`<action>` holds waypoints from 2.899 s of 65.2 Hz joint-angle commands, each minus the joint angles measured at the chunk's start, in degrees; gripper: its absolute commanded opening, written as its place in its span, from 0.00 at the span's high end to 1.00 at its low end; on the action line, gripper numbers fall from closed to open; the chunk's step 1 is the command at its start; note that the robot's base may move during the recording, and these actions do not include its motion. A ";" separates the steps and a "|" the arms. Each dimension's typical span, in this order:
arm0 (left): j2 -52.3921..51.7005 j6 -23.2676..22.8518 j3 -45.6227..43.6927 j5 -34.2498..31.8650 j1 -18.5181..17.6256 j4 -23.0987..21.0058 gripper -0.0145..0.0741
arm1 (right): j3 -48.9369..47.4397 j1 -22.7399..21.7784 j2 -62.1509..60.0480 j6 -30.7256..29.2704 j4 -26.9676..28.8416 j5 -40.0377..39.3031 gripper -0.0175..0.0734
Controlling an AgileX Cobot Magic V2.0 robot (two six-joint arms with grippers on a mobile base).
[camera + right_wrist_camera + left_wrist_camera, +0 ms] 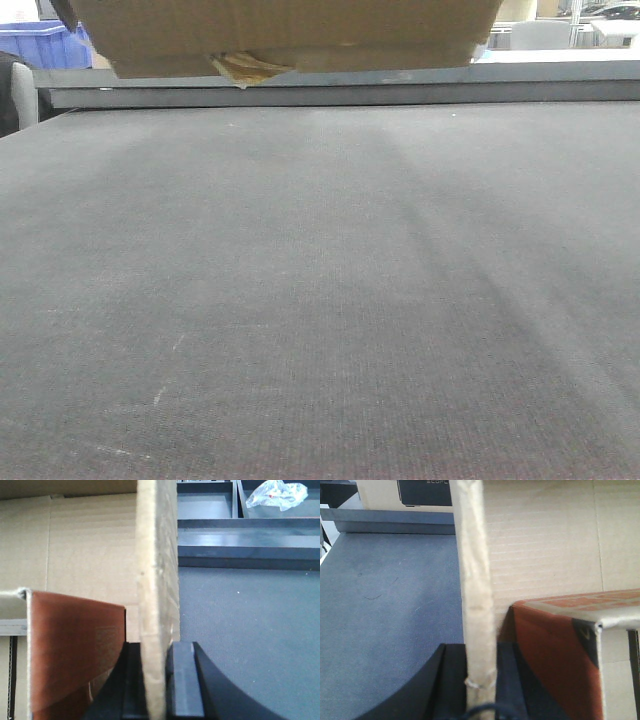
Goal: Stack two boxes on right shelf middle
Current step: 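Lift the clamped box stack off the table with both grippers, then carry the box stack while driving toward the steel shelf rack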
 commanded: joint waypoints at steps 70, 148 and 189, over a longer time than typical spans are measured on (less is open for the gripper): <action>-0.54 -0.30 -0.80 -2.85 0.00 -0.21 0.96 | -0.75 -0.13 -0.97 0.08 -0.69 -6.23 0.97; -0.54 -0.30 -0.80 -2.86 -0.11 -0.21 0.96 | -0.75 -0.13 -0.97 0.08 -0.69 -6.23 0.97; -0.54 -0.30 -0.80 -2.86 -0.11 -0.21 0.96 | -0.75 -0.13 -0.97 0.08 -0.69 -6.23 0.97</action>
